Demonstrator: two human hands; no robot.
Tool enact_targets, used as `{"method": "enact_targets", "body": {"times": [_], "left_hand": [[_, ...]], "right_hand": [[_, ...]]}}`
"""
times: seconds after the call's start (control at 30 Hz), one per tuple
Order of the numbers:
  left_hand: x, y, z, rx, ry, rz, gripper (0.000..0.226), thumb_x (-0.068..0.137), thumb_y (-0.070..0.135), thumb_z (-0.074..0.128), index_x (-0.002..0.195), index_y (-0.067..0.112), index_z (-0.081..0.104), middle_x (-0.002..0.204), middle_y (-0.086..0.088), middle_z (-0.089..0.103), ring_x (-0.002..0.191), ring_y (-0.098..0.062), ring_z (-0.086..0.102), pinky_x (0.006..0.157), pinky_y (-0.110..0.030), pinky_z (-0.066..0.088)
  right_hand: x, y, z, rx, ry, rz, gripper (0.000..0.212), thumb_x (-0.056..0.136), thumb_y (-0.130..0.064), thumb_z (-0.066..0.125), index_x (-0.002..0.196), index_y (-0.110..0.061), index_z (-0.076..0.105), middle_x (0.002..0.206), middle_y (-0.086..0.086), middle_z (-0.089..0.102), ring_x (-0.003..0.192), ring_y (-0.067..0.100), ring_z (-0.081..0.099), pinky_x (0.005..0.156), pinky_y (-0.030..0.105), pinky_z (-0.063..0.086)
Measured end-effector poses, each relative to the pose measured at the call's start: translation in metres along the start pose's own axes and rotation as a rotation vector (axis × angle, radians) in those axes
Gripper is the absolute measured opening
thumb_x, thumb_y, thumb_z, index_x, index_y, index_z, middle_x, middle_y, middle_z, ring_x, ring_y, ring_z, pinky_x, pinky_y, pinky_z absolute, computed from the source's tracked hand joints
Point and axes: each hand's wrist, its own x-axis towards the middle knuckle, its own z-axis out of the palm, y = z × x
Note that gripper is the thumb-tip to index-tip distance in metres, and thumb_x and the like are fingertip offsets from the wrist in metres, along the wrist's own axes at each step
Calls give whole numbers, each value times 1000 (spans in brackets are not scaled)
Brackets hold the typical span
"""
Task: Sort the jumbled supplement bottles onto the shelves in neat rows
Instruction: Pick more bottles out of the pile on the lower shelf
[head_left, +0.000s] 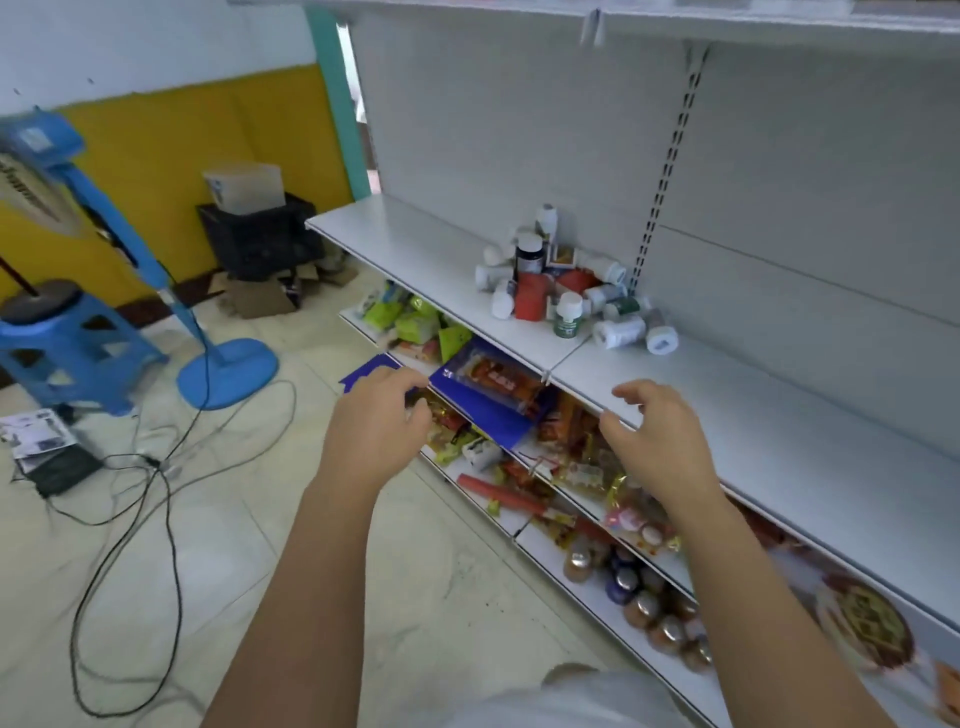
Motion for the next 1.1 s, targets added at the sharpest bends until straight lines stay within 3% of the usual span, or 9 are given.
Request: {"method": "enact_targets", "body": {"times": [0.2, 0.43, 0.63, 0.8, 0.97, 1.1], "left_hand": [[57, -59, 10, 12, -27, -49, 28, 93, 28, 52, 117, 21, 66, 114, 0, 65, 106, -22, 59, 90, -40, 47], [175, -97, 32, 16, -130, -24, 31, 94, 26, 52, 122, 20, 64, 118, -2, 63, 108, -21, 59, 88, -36, 48], [310, -122, 39, 75, -150, 56, 31, 94, 27, 52, 121, 18, 65, 115, -4, 66, 102, -23, 61, 87, -39, 51], [389, -134, 54, 55, -234, 131, 31, 93, 26, 55, 121, 16, 65, 116, -5, 66, 105, -23, 61, 86, -35, 49], [473, -140, 90, 10, -378, 262, 31, 94, 28, 55, 123, 18, 63, 119, -5, 64, 108, -21, 59, 93, -37, 48], [543, -141, 123, -48, -541, 366, 32, 95, 28, 55, 125, 17, 62, 121, -5, 62, 108, -19, 58, 92, -29, 45]], "right_hand": [[63, -39, 62, -50, -91, -18, 26, 86, -27, 61, 111, -20, 63, 108, 3, 60, 94, 18, 53, 80, 32, 42], [182, -78, 125, -56, -168, -36, 37, 86, -29, 61, 122, -18, 59, 123, 7, 58, 109, 26, 57, 91, 40, 47], [299, -104, 160, -32, -135, -14, 32, 84, -27, 59, 114, -15, 60, 110, 8, 63, 100, 29, 60, 85, 39, 49], [351, -104, 186, -39, -125, 85, 31, 81, -31, 57, 110, -19, 61, 102, 6, 65, 97, 29, 60, 83, 43, 52], [391, -99, 215, -54, -106, 274, 31, 87, -25, 59, 117, -18, 59, 114, 7, 61, 105, 26, 58, 83, 32, 45], [412, -102, 240, -9, -14, 429, 32, 90, -24, 60, 120, -16, 58, 115, 2, 61, 103, 21, 58, 77, 24, 37]]}}
